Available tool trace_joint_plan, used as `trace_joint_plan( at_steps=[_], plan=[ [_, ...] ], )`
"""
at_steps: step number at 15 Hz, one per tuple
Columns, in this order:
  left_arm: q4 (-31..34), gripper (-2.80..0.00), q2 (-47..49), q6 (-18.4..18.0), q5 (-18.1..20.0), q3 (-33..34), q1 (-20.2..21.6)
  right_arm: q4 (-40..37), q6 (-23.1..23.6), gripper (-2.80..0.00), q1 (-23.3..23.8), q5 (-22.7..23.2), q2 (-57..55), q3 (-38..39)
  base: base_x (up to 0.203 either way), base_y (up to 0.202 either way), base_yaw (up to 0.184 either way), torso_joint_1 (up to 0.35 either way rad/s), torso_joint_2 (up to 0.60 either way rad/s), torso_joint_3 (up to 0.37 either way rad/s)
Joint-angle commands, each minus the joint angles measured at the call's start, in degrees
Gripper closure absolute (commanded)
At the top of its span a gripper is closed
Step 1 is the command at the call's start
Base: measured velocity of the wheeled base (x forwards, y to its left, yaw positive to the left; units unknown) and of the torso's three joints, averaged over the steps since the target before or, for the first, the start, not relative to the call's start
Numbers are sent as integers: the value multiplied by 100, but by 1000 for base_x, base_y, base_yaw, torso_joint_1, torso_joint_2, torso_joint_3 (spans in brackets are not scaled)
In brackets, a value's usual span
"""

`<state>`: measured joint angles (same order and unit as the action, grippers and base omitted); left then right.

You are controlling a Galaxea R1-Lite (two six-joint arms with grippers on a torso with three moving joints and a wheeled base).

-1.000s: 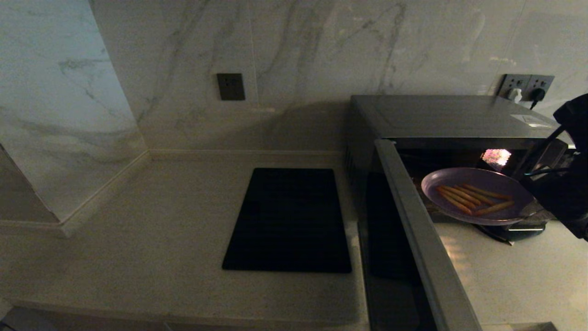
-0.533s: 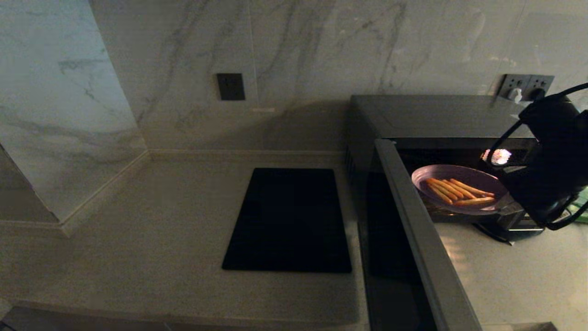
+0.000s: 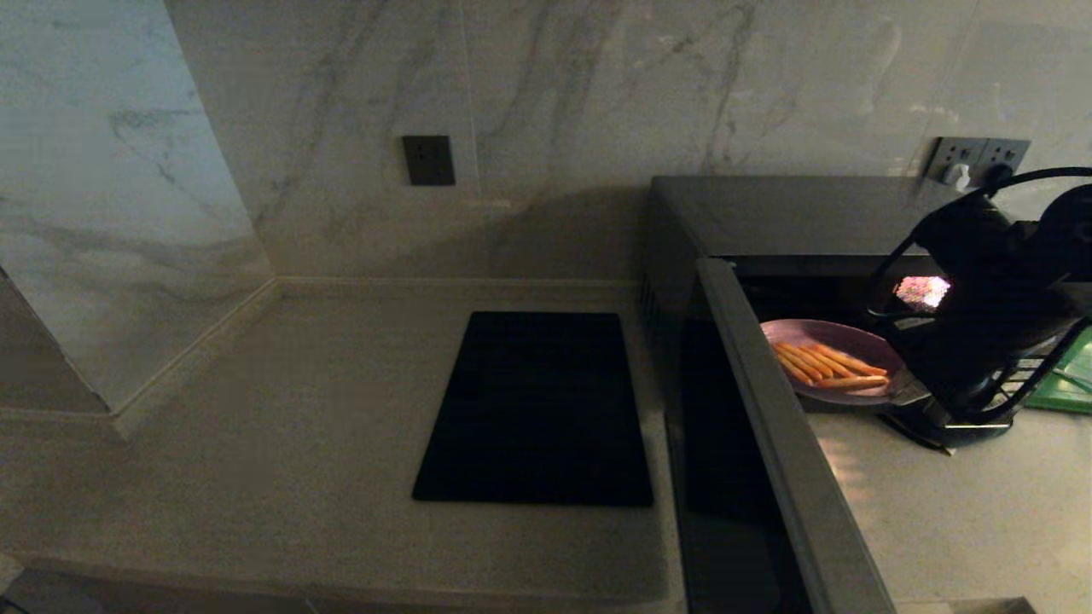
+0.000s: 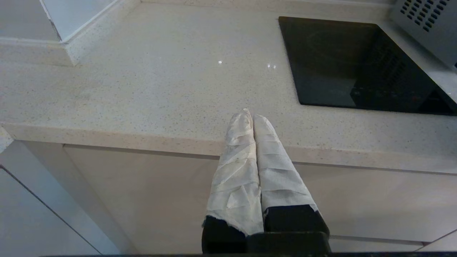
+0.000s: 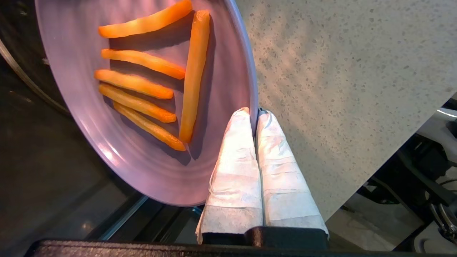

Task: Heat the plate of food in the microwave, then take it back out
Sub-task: Put the plate in the microwave oven

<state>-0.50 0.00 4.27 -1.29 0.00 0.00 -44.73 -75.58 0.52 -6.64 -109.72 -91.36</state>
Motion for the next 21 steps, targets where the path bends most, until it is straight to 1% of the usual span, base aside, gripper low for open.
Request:
trace_joint_plan(
  at_steps=[1,10,16,21],
  plan=[
    [-3,0,7,4,-3,0,0,-27,-44,0,0,-7,-180,-74,0,0,0,0,0,0],
    [-3,0,9,4,-3,0,0,-26,-53,0,0,5,-623,-574,0,0,0,0,0,0],
    [-3,0,0,4,-3,0,0,-27,-36,0,-3,5,-939,-1057,0,0,0,0,0,0],
    [-3,0,9,4,-3,0,0,-27,-18,0,-17,5,-1087,-1085,0,0,0,0,0,0]
  ],
)
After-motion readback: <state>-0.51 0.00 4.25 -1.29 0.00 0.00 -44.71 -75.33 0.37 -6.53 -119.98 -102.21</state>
